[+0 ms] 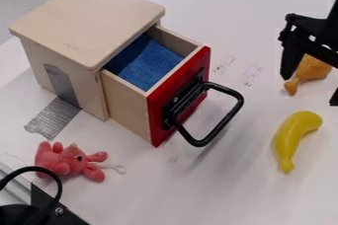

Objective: Put the chicken thigh to the top of the drawer

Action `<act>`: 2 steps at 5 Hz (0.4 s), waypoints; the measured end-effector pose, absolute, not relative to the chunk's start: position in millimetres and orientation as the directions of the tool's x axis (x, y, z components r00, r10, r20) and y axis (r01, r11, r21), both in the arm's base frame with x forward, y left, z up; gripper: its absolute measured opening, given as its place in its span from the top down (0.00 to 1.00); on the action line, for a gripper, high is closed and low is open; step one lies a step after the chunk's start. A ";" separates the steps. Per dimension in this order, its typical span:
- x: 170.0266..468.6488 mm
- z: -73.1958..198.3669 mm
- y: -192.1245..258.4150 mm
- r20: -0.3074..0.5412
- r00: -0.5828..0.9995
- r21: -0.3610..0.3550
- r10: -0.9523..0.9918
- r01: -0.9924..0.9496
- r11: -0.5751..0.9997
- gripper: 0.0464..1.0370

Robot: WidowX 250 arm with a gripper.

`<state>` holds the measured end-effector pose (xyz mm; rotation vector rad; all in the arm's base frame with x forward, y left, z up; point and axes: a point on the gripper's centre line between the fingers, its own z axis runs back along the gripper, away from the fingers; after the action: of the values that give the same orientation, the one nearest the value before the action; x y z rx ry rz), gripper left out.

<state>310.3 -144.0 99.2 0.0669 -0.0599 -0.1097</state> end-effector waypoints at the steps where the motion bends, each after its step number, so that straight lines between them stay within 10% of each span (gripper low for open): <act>1: 307.4 86.2 -142.4 0.016 0.994 0.082 -0.109 0.108 0.991 0.04; 2: 323.4 78.0 -139.0 0.002 0.995 0.076 -0.098 0.098 0.992 0.04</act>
<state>323.4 -139.0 78.0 0.0763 -0.0060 -0.0984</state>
